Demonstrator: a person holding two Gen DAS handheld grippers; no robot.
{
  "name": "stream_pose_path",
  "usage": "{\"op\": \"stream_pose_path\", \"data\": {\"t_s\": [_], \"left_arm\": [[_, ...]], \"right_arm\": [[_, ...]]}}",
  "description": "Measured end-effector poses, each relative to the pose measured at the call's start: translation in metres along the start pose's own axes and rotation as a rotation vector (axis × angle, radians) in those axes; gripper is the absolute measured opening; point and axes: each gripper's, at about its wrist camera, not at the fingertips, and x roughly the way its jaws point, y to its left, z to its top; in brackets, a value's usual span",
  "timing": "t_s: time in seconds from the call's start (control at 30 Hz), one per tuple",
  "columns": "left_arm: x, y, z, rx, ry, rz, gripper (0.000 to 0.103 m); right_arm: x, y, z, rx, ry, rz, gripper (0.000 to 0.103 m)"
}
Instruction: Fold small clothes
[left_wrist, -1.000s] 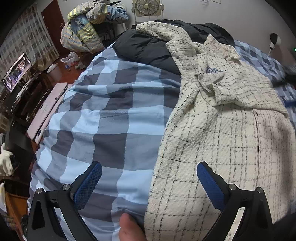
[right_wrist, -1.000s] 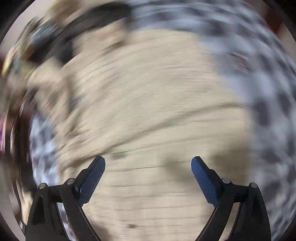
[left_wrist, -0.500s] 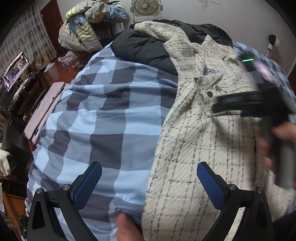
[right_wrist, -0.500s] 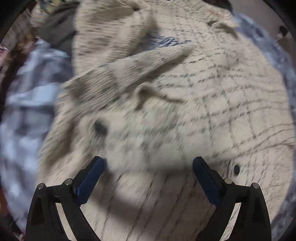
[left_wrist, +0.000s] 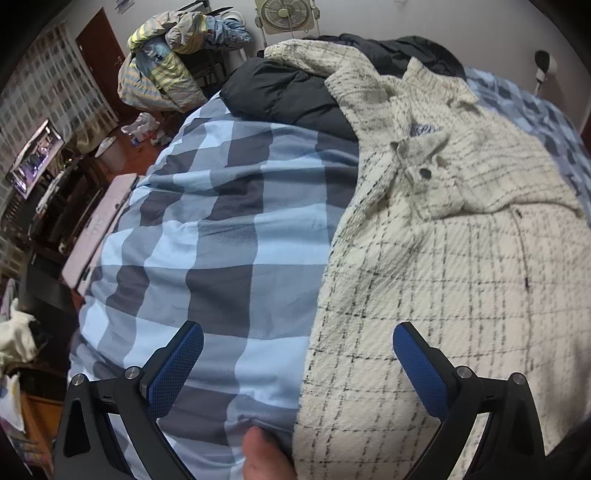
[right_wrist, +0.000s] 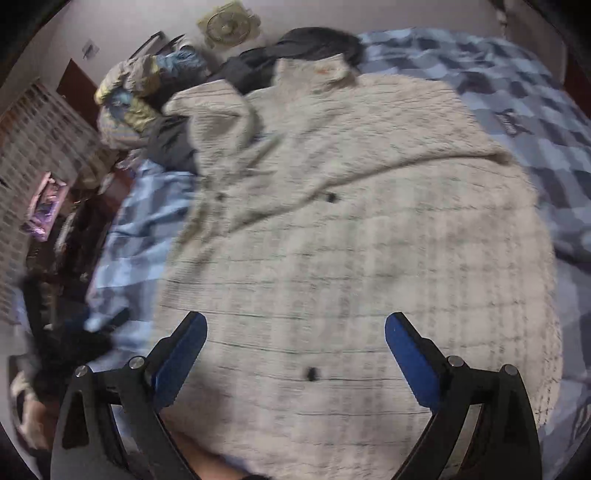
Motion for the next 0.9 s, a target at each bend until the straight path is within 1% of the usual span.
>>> {"op": "stream_pose_path", "data": {"t_s": [0.03,0.1,0.17,0.2,0.27,0.33,0.4,0.43,0.5,0.57,0.63,0.67,0.7,0.77,0.83,0.9], "left_arm": [[0.001,-0.002,-0.001,0.007,0.003,0.009,0.103],[0.001,-0.004,-0.003,0.026,-0.005,0.031,0.103],[0.002,-0.005,-0.004,0.040,-0.005,0.059,0.103],[0.003,-0.005,-0.005,0.042,-0.002,0.067,0.103],[0.003,-0.004,-0.004,0.040,0.005,0.071,0.103],[0.000,-0.004,-0.003,0.036,-0.003,0.074,0.103],[-0.004,-0.002,-0.002,0.024,-0.018,0.065,0.103],[-0.006,-0.001,-0.001,0.014,-0.024,0.055,0.103],[-0.008,0.005,0.001,-0.016,-0.024,0.023,0.103],[-0.009,0.011,0.003,-0.048,-0.019,-0.010,0.103],[-0.010,0.016,0.005,-0.073,-0.018,-0.032,0.103],[-0.010,0.018,0.006,-0.083,-0.021,-0.044,0.103],[-0.012,0.018,0.007,-0.090,-0.026,-0.057,0.103],[-0.015,0.019,0.009,-0.098,-0.037,-0.083,0.103],[-0.018,0.018,0.010,-0.099,-0.047,-0.104,0.103],[-0.019,0.019,0.011,-0.103,-0.052,-0.120,0.103]], "right_arm": [[0.005,0.006,0.005,0.008,0.027,0.013,0.095],[0.012,0.009,0.012,0.008,0.059,0.086,0.095],[0.012,0.011,0.024,0.017,0.030,0.120,0.095],[0.010,0.010,0.026,0.017,0.012,0.108,0.095],[0.012,0.008,0.027,0.022,0.007,0.077,0.095],[0.014,0.002,0.026,0.042,0.020,0.091,0.095],[0.012,-0.003,0.024,0.062,0.019,0.107,0.095],[0.005,-0.009,0.018,0.064,0.012,0.104,0.095],[0.003,-0.012,0.019,0.063,-0.003,0.088,0.095],[-0.006,-0.012,0.023,0.055,-0.007,0.095,0.095],[-0.007,0.002,0.046,0.019,-0.009,0.128,0.095],[-0.005,0.010,0.060,-0.003,-0.010,0.123,0.095],[-0.004,0.022,0.080,-0.026,-0.011,0.115,0.095],[0.004,0.045,0.121,-0.051,-0.006,0.140,0.095],[0.020,0.064,0.164,-0.042,0.009,0.164,0.095],[0.044,0.082,0.202,-0.016,0.017,0.138,0.095]]}}
